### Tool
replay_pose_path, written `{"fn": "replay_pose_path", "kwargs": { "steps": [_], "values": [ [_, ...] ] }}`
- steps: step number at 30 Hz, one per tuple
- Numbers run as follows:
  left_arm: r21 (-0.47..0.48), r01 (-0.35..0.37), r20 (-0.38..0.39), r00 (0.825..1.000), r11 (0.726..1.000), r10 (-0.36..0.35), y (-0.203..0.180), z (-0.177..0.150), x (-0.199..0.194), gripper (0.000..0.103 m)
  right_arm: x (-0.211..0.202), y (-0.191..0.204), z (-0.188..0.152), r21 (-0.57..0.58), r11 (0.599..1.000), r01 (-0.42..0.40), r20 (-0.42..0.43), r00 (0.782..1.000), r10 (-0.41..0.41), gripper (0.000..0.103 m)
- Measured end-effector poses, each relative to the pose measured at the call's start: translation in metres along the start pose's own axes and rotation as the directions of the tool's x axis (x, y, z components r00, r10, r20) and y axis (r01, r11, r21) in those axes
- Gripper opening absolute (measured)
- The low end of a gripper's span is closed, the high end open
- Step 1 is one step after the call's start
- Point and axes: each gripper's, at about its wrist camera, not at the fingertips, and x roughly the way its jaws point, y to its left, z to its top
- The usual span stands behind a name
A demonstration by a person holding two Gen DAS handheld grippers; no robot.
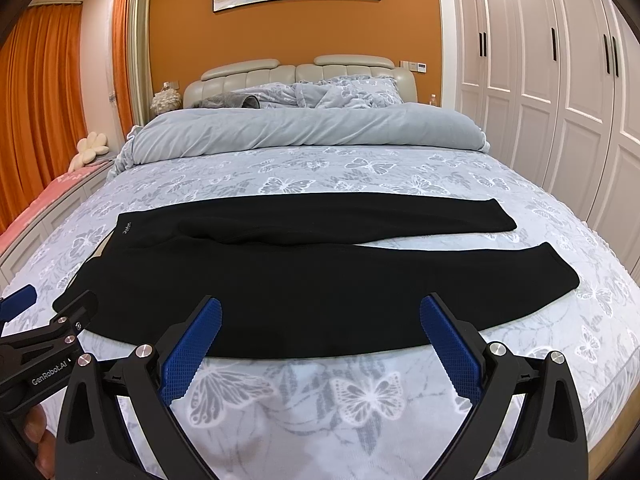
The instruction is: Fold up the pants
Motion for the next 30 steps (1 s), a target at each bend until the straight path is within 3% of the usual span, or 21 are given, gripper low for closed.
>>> {"fn": "replay_pose_path", "kwargs": {
  "steps": [14,22,24,27,30],
  "values": [
    [0.000,-0.004,-0.002,1.000,1.000,0.004,0.005,-0.004,0.004,0.098,0.002,0.000,0.000,0.000,1.000,0.001,-0.004,1.000,-0.001,0.098],
    [0.005,-0.014,-0.030,0.999,1.000,0.015,0.014,-0.007,0.021,0.098,0.022,-0.022,0.002,0.025,1.000,0.004,-0.052,0.999,-0.003,0.098],
    [0.013,0.005,-0.030,1.000,1.000,-0.005,0.015,0.006,0.022,0.098,0.028,-0.036,0.016,-0.005,1.000,-0.009,-0.079,0.997,0.008,0.098],
    [-0.018,0.134,-0.047,0.990,0.991,-0.135,0.043,0.041,0.035,0.098,0.036,-0.074,0.049,-0.040,0.999,0.003,-0.059,0.998,-0.005,0.098],
    [-0.078,0.138,-0.083,0.986,0.987,-0.145,0.091,0.085,0.076,0.098,0.066,-0.138,0.082,-0.034,0.999,-0.002,-0.070,0.998,-0.001,0.098]
  ]
}}
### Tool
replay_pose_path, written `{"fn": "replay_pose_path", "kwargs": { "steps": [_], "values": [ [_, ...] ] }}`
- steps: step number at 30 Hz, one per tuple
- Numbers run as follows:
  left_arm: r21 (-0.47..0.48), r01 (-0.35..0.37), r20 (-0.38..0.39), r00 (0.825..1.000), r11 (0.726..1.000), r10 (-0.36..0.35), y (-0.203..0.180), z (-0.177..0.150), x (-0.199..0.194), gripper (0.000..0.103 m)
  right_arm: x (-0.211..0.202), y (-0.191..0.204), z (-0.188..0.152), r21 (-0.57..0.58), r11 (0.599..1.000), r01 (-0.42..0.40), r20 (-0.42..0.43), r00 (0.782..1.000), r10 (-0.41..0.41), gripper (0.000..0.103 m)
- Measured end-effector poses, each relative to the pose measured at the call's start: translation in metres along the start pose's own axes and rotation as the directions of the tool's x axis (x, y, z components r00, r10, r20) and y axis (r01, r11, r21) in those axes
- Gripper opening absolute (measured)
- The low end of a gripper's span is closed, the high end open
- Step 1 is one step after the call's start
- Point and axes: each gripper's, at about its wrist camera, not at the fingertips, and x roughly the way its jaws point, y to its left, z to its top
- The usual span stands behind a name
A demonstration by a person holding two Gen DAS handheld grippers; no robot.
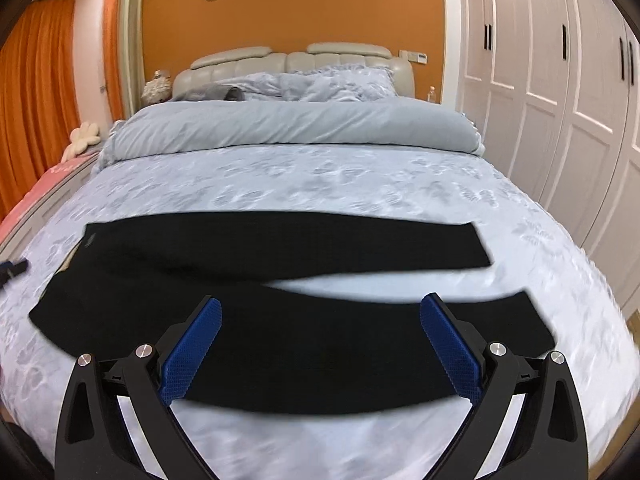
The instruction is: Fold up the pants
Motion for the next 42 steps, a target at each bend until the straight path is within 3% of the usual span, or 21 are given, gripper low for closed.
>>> {"fn": "replay_pose_path", "kwargs": {
  "steps": [3,7,10,12,15,17,18,19,20,21,22,23,24,25,27,29,31,34,38,42],
  "values": [
    [-0.081,-0.025,-0.096,0.995,0.996,0.017,0.049,0.044,0.060,0.098,0.068,-0.082,0.030,0.053,0.998,0.039,-0.087,0.996,-0.034,0.098],
    [-0.244,-0.082,-0.243,0.970,0.966,0.021,0.118,0.083,0.163,0.098,0.158,-0.166,0.057,0.226,0.971,0.082,-0.209,0.977,-0.034,0.098],
    [-0.431,-0.104,-0.300,0.953,0.896,-0.033,0.163,0.092,0.235,0.098,0.216,-0.204,0.072,0.295,0.946,0.131,-0.267,0.963,-0.050,0.098],
    [-0.477,-0.100,-0.315,0.947,0.873,-0.064,0.174,0.092,0.266,0.098,0.247,-0.217,0.076,0.307,0.940,0.151,-0.300,0.952,-0.055,0.098],
    [-0.425,-0.143,-0.377,0.926,0.894,-0.031,0.170,0.093,0.306,0.098,0.291,-0.235,0.075,0.312,0.933,0.181,-0.362,0.930,-0.059,0.098],
    [-0.288,-0.184,-0.366,0.928,0.940,0.069,0.153,0.100,0.318,0.098,0.316,-0.241,0.069,0.316,0.932,0.180,-0.390,0.920,-0.046,0.098],
    [-0.237,-0.177,-0.353,0.932,0.955,0.085,0.147,0.103,0.322,0.098,0.324,-0.240,0.065,0.318,0.932,0.174,-0.396,0.918,-0.037,0.098],
    [-0.174,-0.187,-0.360,0.926,0.967,0.115,0.140,0.105,0.328,0.095,0.327,-0.235,0.062,0.303,0.938,0.171,-0.378,0.925,-0.047,0.098],
    [-0.144,-0.205,-0.360,0.922,0.968,0.141,0.135,0.104,0.329,0.081,0.325,-0.228,0.061,0.278,0.949,0.152,-0.341,0.939,-0.050,0.096],
    [-0.129,-0.213,-0.352,0.923,0.969,0.155,0.134,0.105,0.327,0.069,0.322,-0.222,0.060,0.254,0.959,0.129,-0.313,0.949,-0.045,0.071],
    [-0.152,-0.170,-0.339,0.934,0.974,0.110,0.136,0.107,0.321,0.044,0.319,-0.218,0.060,0.254,0.962,0.102,-0.300,0.954,-0.022,0.025],
    [-0.197,-0.129,-0.332,0.941,0.972,0.058,0.142,0.109,0.315,0.026,0.315,-0.219,0.060,0.295,0.954,0.056,-0.285,0.958,0.032,0.014],
    [-0.240,-0.097,-0.321,0.947,0.966,0.015,0.147,0.110,0.309,0.023,0.308,-0.220,0.061,0.336,0.942,0.018,-0.256,0.964,0.073,0.014],
    [-0.268,-0.070,-0.293,0.956,0.961,-0.012,0.150,0.112,0.295,0.023,0.290,-0.216,0.066,0.316,0.949,0.007,-0.206,0.977,0.061,0.014],
    [-0.248,-0.061,-0.229,0.973,0.967,0.002,0.146,0.117,0.265,0.022,0.264,-0.210,0.074,0.289,0.957,-0.027,-0.153,0.986,0.074,0.014],
    [-0.252,0.009,-0.140,0.989,0.968,-0.045,0.154,0.121,0.218,0.022,0.221,-0.204,0.082,0.255,0.965,-0.065,-0.084,0.992,0.089,0.014],
    [-0.260,0.094,-0.054,0.992,0.961,-0.111,0.167,0.114,0.167,0.022,0.170,-0.196,0.086,0.193,0.976,-0.105,-0.012,0.994,0.110,0.014],
    [-0.239,0.176,0.007,0.984,0.955,-0.179,0.177,0.083,0.096,0.022,0.099,-0.187,0.070,0.087,0.989,-0.116,0.032,0.993,0.113,0.014],
    [-0.222,0.196,-0.006,0.979,0.955,-0.202,0.185,0.017,0.040,0.023,0.055,-0.195,0.012,0.027,0.995,-0.096,-0.034,0.995,0.097,0.017],
    [-0.246,0.120,-0.167,0.972,0.962,-0.164,0.196,-0.065,0.044,0.029,0.066,-0.220,-0.065,0.088,0.996,-0.004,-0.212,0.977,0.023,0.027]
  ]
}}
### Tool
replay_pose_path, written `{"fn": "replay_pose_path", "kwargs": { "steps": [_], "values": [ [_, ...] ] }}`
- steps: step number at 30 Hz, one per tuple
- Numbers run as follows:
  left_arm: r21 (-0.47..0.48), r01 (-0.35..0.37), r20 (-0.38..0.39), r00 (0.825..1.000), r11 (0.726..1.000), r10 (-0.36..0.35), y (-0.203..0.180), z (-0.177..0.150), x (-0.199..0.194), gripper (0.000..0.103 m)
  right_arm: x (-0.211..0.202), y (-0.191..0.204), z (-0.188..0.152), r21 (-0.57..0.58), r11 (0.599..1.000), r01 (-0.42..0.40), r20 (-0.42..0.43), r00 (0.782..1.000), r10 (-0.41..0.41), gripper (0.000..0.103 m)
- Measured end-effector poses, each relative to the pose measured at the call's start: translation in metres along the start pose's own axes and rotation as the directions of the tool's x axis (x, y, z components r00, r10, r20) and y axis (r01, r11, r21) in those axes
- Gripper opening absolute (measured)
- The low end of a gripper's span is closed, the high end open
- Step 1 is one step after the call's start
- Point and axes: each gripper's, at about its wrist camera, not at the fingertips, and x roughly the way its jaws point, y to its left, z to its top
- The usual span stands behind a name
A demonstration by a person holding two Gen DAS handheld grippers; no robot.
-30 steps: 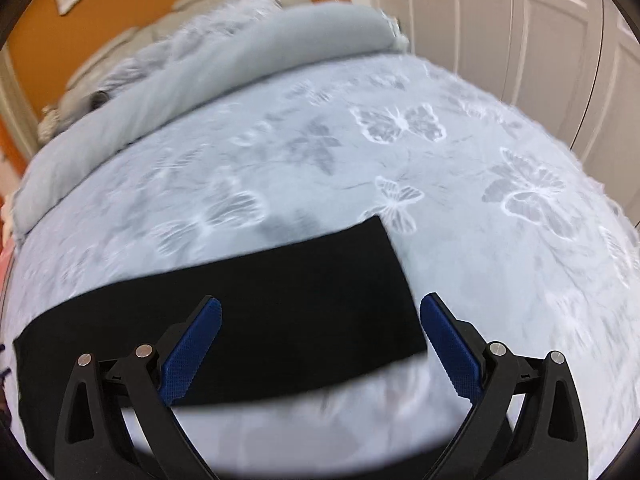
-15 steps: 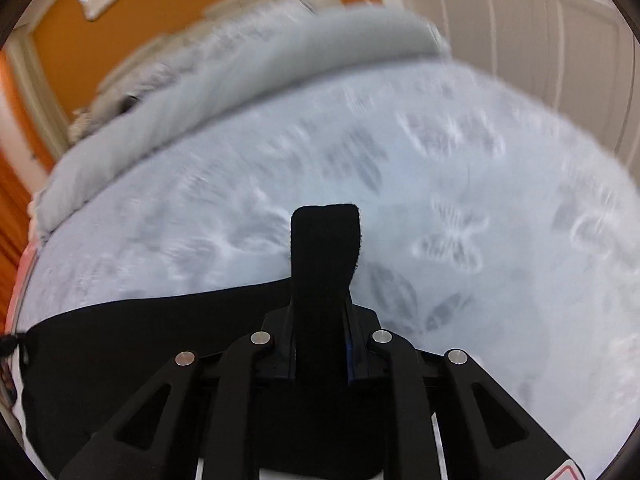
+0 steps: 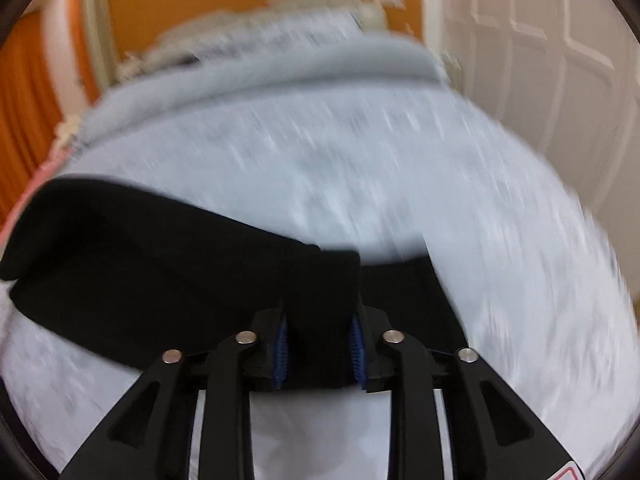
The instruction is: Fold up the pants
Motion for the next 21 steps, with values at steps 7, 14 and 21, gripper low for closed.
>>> {"fn": "replay_pose_path", "kwargs": {
  "steps": [7,14,21],
  "values": [
    [-0.259,0.024,0.047,0.999,0.965,-0.013,0.015,-0.032,-0.023,0.098,-0.048,-0.032,-0.034,0.241,0.969,0.049,0.095,0.993,-0.074,0.076],
    [-0.378,0.106,-0.065,0.988,0.920,-0.140,-0.026,-0.017,0.014,0.098,-0.078,0.010,-0.038,0.333,0.904,-0.269,0.164,0.960,0.225,0.086],
    [-0.354,-0.025,-0.203,0.978,0.935,-0.051,-0.033,-0.013,0.061,0.026,-0.017,0.023,-0.019,0.456,0.856,-0.245,0.049,0.967,0.250,0.086]
  ]
}}
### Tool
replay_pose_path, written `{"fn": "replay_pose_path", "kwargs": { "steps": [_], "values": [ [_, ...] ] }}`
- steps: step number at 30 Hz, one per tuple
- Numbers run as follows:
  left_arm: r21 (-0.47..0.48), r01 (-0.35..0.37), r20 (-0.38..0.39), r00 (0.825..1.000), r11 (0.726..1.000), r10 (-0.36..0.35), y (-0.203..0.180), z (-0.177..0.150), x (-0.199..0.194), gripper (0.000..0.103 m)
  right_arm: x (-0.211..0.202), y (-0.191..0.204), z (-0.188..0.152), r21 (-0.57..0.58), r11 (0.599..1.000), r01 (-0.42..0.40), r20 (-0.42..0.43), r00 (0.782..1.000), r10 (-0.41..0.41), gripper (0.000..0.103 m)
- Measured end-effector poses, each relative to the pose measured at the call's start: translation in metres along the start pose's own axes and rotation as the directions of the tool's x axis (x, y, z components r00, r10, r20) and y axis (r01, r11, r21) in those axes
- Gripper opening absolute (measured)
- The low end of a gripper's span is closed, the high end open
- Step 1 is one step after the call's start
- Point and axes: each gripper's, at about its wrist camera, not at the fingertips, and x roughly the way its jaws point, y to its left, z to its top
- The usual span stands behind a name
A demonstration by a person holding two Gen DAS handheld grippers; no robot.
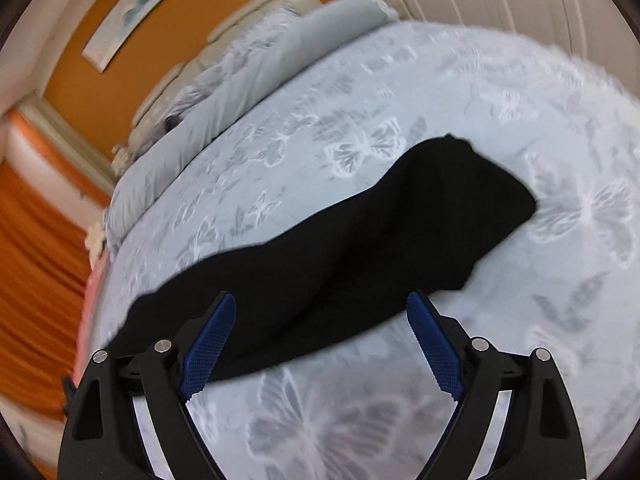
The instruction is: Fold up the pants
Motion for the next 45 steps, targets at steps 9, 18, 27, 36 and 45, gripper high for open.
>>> {"fn": "replay_pose_path", "kwargs": {
  "steps": [9,18,27,36,45],
  "values": [
    [0.048,0.025,-0.001,1.000,0.999,-0.025,0.002,0.007,0.004,0.025,0.033,-0.002,0.041,0.088,0.995,-0.041,0.114,0.993,0.031,0.006],
    [0.064,0.041,-0.016,0.999,0.997,-0.040,0.008,0.003,0.001,0.027,0.019,-0.080,0.030,0.126,0.987,0.098,0.086,0.990,-0.109,0.006],
    [0.059,0.081,0.013,0.997,0.995,-0.082,0.014,0.000,-0.011,0.013,-0.004,-0.075,0.026,0.120,0.989,0.081,0.155,0.983,-0.100,0.049],
    [0.077,0.022,0.002,1.000,0.997,-0.022,0.027,-0.003,-0.021,0.011,-0.040,-0.007,0.008,0.005,0.972,0.233,0.225,0.947,-0.228,0.062],
    [0.060,-0.065,0.308,0.950,0.996,0.043,0.006,-0.023,-0.104,0.033,-0.002,0.122,-0.058,-0.365,0.921,0.134,0.098,0.990,-0.106,0.076]
  ]
}}
